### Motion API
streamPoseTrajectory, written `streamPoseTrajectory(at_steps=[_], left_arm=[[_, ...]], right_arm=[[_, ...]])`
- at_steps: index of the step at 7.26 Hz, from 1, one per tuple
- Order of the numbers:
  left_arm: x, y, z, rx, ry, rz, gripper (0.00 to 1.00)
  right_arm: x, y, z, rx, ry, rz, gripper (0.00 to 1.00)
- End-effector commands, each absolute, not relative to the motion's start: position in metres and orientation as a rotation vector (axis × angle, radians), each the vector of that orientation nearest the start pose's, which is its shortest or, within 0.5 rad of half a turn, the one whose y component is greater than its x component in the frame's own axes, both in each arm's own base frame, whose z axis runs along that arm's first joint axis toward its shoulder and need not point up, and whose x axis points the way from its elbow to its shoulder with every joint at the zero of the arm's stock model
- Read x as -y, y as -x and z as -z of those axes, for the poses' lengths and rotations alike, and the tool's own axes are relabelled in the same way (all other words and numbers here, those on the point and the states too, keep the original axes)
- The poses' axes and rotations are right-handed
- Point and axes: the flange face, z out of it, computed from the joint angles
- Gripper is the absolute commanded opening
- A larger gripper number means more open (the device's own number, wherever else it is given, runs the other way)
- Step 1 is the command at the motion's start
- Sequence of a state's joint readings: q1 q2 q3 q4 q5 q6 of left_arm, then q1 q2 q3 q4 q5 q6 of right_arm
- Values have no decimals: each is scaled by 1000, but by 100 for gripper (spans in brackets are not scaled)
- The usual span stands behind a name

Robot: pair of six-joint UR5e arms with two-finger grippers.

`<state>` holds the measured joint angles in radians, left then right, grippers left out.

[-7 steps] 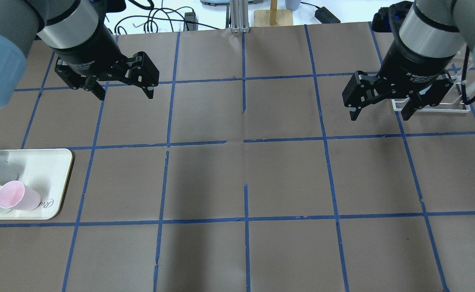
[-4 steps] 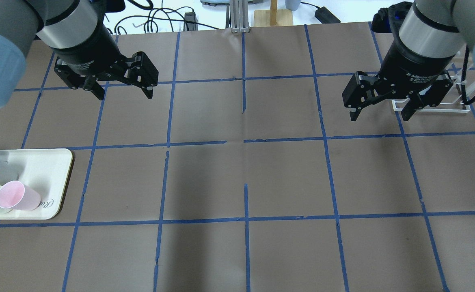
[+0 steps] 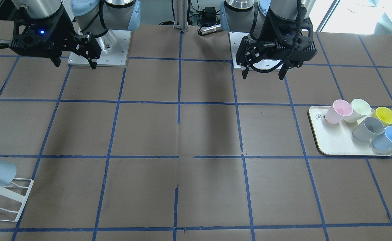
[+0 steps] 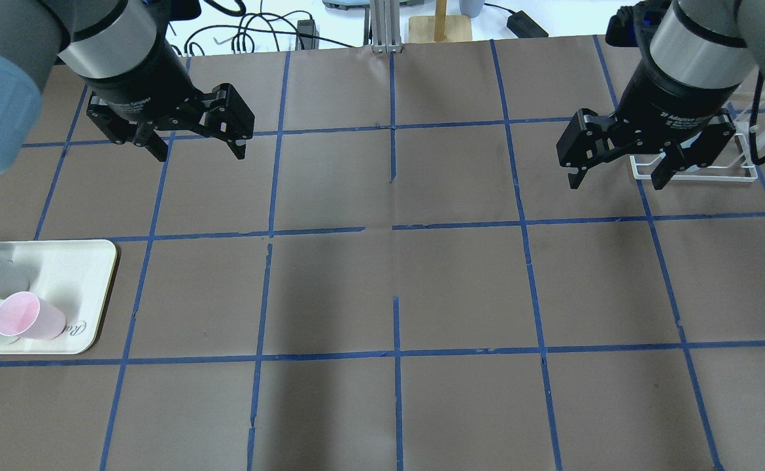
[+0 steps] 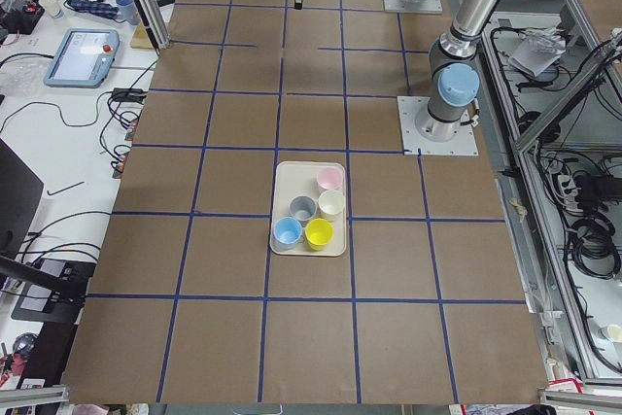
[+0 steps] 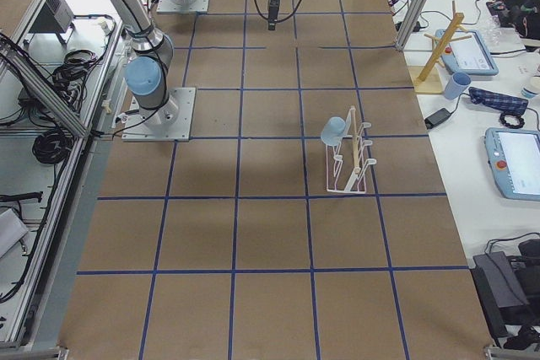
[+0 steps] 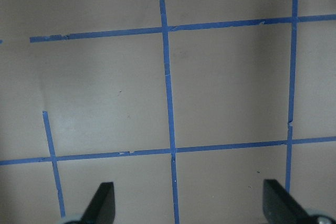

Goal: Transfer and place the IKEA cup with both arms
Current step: 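Move the right gripper over the light blue cup on the wire rack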

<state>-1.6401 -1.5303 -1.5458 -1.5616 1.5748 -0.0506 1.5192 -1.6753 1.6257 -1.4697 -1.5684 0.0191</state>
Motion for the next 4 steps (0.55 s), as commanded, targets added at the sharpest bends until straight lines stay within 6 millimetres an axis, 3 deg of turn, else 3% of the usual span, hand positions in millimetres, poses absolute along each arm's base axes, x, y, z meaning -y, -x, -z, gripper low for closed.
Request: streamPoseTrajectory(at_steps=[1, 2, 4], left_arm=[[471, 166, -520, -3139, -29, 116, 100], [471, 166, -520, -3139, -29, 116, 100], [471, 165, -520, -3141, -26, 116, 100]], right_arm=[[461, -65, -500, -3109, -246, -50, 100], [469, -32, -500, -3105, -310, -15, 100], [507, 11, -473, -3129, -195, 46, 100]])
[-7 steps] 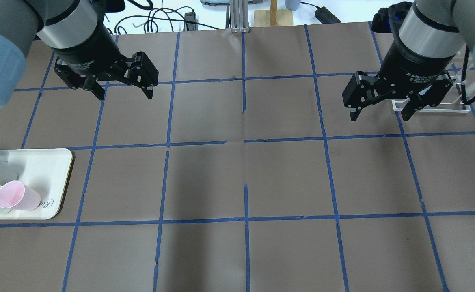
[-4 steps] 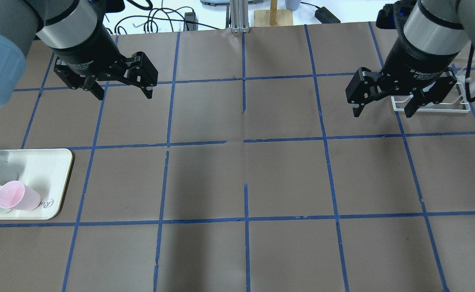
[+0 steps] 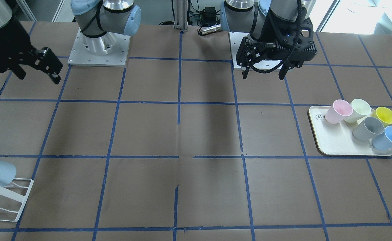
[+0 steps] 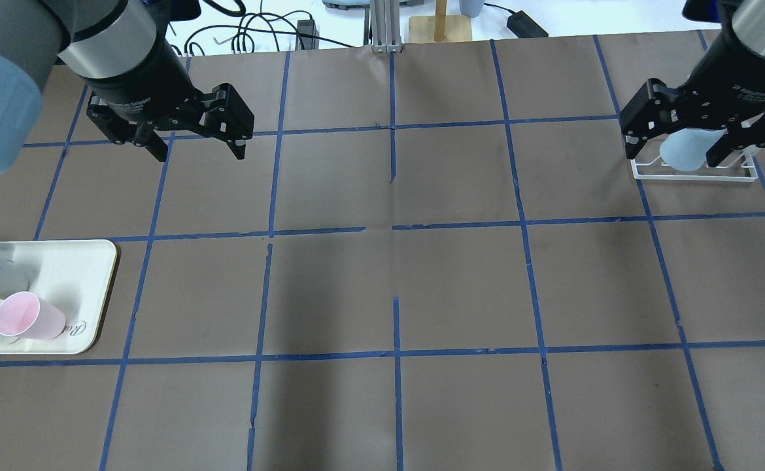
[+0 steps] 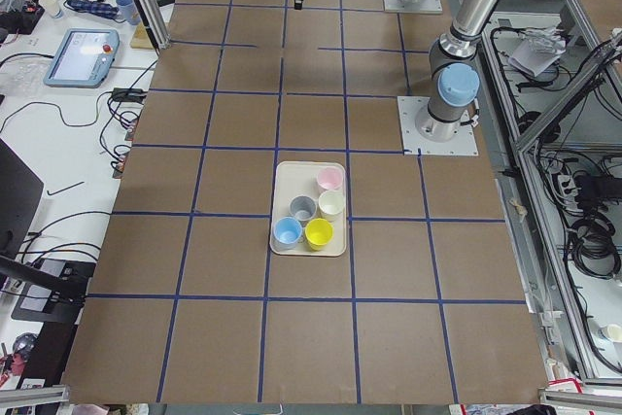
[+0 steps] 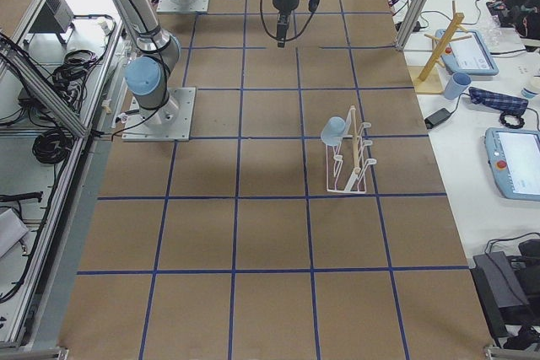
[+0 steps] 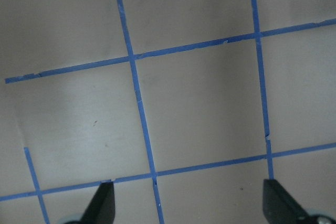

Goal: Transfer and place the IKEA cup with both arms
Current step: 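Move the right gripper over the light blue cup on the wire rack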

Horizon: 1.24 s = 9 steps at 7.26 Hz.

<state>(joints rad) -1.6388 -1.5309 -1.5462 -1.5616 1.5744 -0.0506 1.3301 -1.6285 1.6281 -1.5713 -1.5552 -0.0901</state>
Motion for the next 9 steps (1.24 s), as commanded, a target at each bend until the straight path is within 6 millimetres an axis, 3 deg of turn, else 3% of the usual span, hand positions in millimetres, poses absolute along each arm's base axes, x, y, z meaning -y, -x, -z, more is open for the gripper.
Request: streamPoseTrajectory(at_steps=[1, 4, 7, 9], left_arm=[[471, 165, -520, -3141, -29, 116, 100], [472, 164, -521, -3141, -26, 118, 100], [472, 165, -519, -3150, -29, 113, 100], [472, 165, -518, -3150, -29, 110, 100]], right_arm=[[518, 41, -460, -3123, -208, 45, 100], [568, 91, -406, -3166, -36, 134, 100], [587, 146, -363, -3170, 16, 152, 100], [590, 156, -358, -3175, 11, 172, 90]])
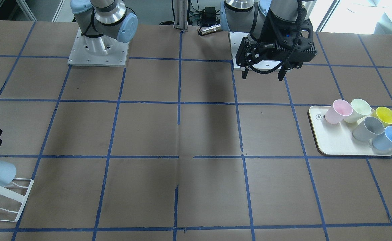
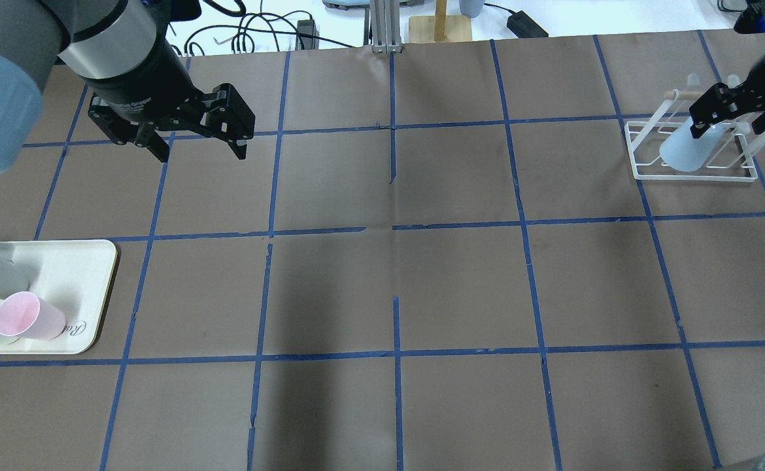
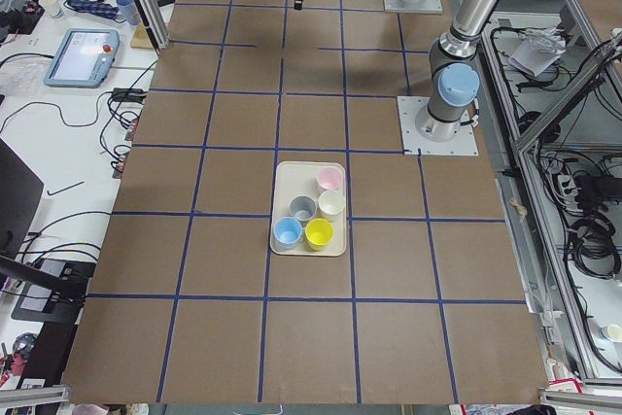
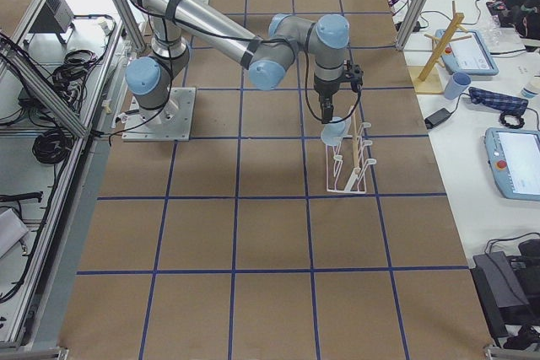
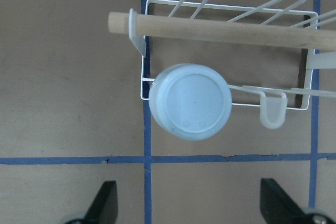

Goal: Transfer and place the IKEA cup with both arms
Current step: 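Lower the right gripper and close it on the light blue cup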

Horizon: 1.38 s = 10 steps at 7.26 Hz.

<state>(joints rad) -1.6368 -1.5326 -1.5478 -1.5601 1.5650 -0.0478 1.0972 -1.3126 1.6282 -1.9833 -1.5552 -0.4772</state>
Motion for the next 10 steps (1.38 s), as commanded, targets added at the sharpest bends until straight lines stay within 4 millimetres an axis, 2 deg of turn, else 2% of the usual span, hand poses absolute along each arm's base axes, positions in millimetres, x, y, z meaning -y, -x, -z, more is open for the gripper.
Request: streamPoseTrajectory(at_steps=[1, 4, 6, 8, 10], left_arm=[[473, 165, -519, -3150, -29, 113, 100], [473, 165, -519, -3150, -32, 113, 100], [472, 165, -519, -3150, -29, 115, 100], [472, 165, -517, -3150, -32, 108, 100], [472, 165, -517, -3150, -29, 108, 100]], right_arm=[[597, 159, -351, -3173, 40, 168, 91], [608, 162, -325, -3160, 33, 147, 91], [611, 158, -324, -3109, 27, 184, 91], [622, 164, -312, -3125, 35, 241, 91], [624, 158, -310, -3122, 39, 240, 92]])
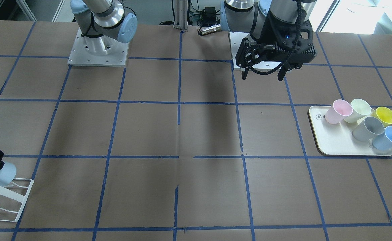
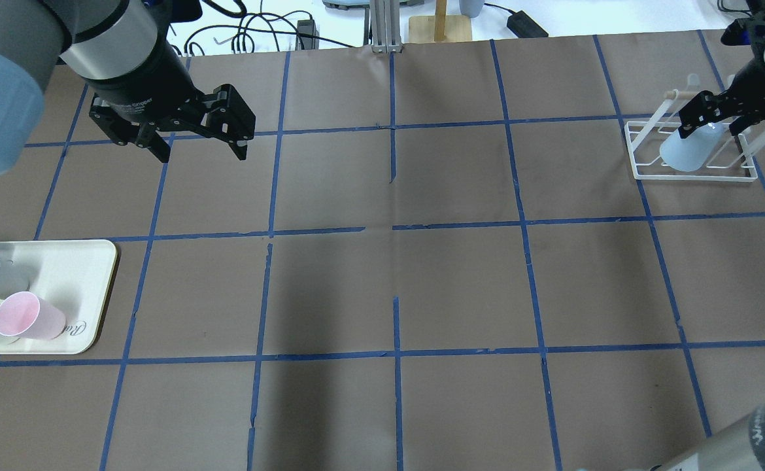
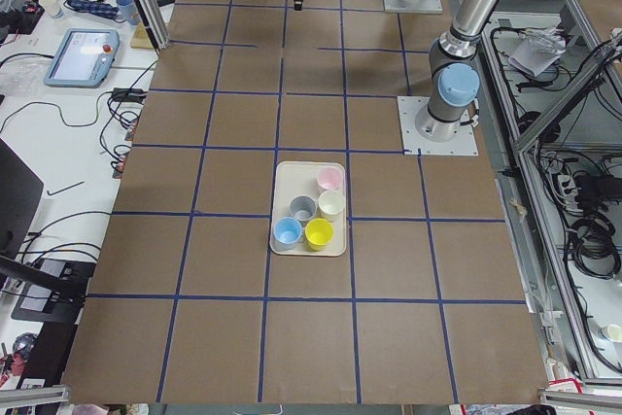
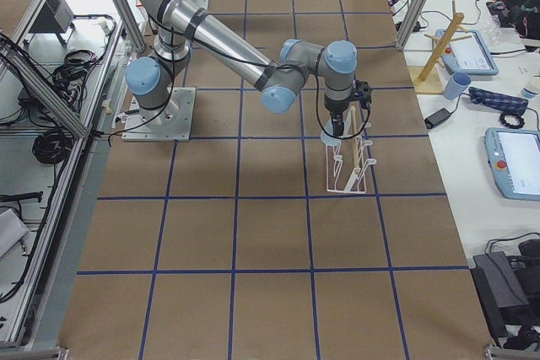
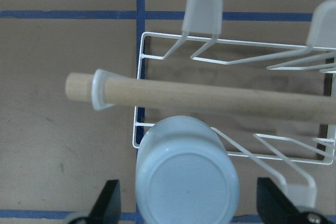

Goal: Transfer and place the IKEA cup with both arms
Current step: 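Lower the right gripper and close it on the light blue cup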

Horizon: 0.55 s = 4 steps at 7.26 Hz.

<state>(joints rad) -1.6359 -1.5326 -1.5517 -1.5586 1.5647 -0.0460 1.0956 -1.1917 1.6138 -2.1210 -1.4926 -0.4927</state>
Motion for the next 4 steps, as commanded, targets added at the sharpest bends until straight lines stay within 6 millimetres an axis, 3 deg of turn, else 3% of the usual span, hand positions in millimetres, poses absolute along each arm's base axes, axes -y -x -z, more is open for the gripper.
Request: streamPoseTrajectory(at_steps=[1, 4], left_arm=[[472, 165, -516, -3150, -29, 106, 100], [473, 165, -516, -3150, -29, 108, 100]], right_arm=[[624, 158, -309, -3122, 42, 238, 91], [626, 159, -307, -3121, 42, 236, 88]])
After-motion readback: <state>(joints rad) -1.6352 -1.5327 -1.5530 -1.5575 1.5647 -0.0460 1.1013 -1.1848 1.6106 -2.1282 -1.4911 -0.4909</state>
